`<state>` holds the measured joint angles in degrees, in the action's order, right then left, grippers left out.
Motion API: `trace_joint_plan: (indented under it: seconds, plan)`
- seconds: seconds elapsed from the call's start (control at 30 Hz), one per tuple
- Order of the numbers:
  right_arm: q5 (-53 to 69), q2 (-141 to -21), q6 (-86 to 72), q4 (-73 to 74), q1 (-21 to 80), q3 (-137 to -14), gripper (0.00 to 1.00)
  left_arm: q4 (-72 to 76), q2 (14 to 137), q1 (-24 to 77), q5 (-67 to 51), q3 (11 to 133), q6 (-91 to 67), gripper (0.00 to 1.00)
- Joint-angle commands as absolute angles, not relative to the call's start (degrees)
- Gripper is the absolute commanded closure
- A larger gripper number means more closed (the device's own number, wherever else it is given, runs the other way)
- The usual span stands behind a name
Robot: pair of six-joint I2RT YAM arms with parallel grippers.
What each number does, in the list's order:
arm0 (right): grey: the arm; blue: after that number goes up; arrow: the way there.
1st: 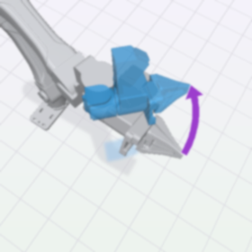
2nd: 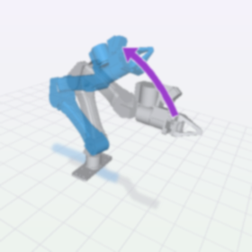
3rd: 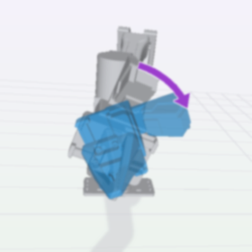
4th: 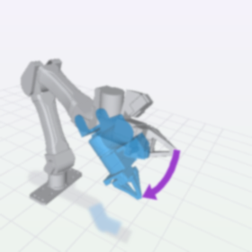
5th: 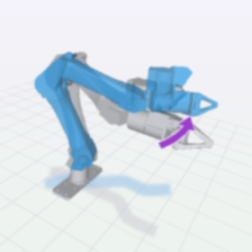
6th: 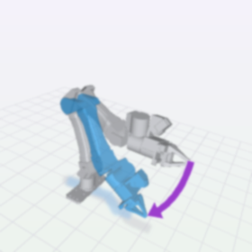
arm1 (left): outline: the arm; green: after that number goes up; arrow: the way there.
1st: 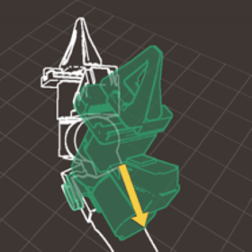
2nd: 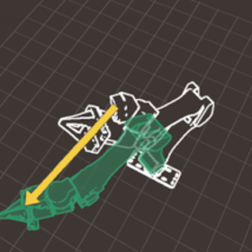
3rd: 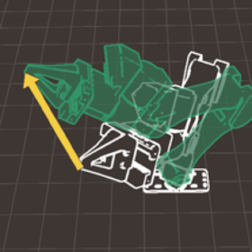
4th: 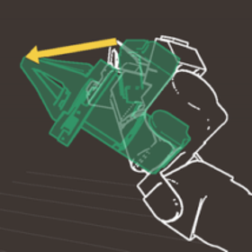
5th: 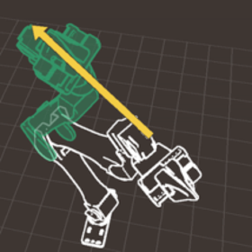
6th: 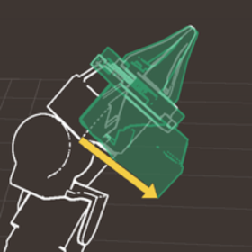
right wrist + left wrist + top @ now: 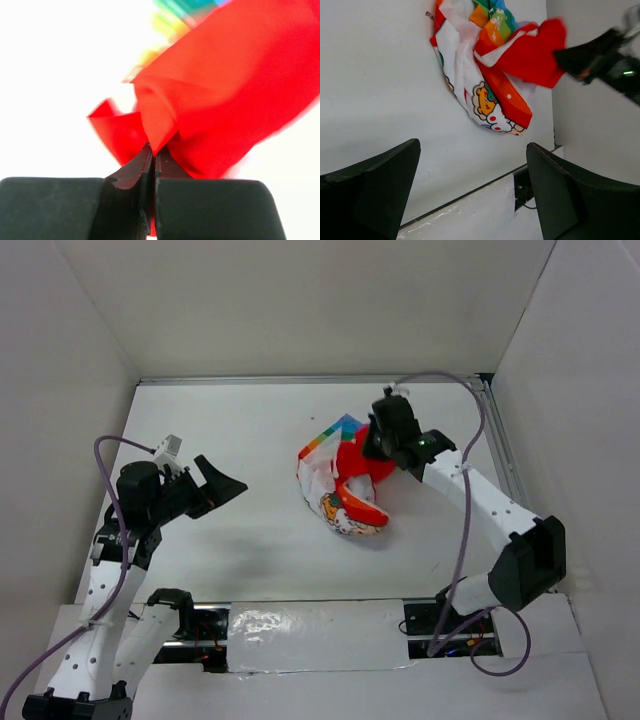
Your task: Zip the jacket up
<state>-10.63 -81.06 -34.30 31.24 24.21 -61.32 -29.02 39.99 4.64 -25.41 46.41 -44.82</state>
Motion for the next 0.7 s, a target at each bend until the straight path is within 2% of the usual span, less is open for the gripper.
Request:
trace_joint_plan:
  seconds: [0.0,0.03,0.13,0.2,0.3,0.33,0.4,0.43,0.47,0.5,0.53,0.6,0.67]
  plan:
    - [-11.0,-79.4,-27.3,30.0,32.4,-82.2,1.00,-30.7,38.9,4.9,-24.0,48.8,-44.0,0.01]
    - [-10.7,-80.0,-24.7,31.2,35.4,-90.3,1.00,-30.7,38.6,4.8,-24.1,49.0,-44.1,0.01]
    - [-8.6,-80.4,-22.4,32.3,38.2,-101.9,1.00,-31.9,38.3,4.9,-24.3,49.7,-44.3,0.01]
    - [-6.3,-77.5,-21.6,31.4,37.9,-102.7,1.00,-32.6,38.4,4.8,-23.8,50.4,-44.5,0.01]
    - [-6.1,-68.0,-21.7,25.9,36.5,-92.3,1.00,-34.5,38.5,4.8,-21.4,51.0,-45.0,0.01]
    - [-9.5,-65.2,-23.6,24.8,35.6,-84.3,1.00,-35.2,38.7,4.8,-20.7,50.9,-45.3,0.01]
    - [-12.3,-58.2,-27.2,26.7,31.2,-76.9,0.93,-35.7,39.0,4.9,-19.4,51.0,-46.2,0.01]
    - [-13.2,-56.4,-31.1,30.2,29.1,-69.9,0.85,-36.0,39.6,4.9,-18.9,51.1,-46.5,0.01]
    - [-13.9,-53.3,-32.9,31.8,25.3,-66.2,0.63,-36.6,40.0,4.9,-18.5,51.2,-47.2,0.01]
    - [-13.9,-51.9,-34.2,32.9,23.8,-63.0,0.50,-36.9,40.5,4.9,-18.3,51.4,-47.1,0.01]
    - [-13.7,-49.2,-36.0,34.0,22.3,-56.6,0.18,-37.3,41.5,5.0,-18.2,51.6,-47.4,0.01]
    - [-13.4,-47.6,-36.8,35.1,18.9,-50.6,0.00,-37.6,43.2,5.0,-17.3,51.8,-47.9,0.01]
    - [-12.7,-46.1,-36.4,35.8,16.6,-48.7,0.00,-37.9,44.9,5.0,-17.1,51.9,-47.8,0.01]
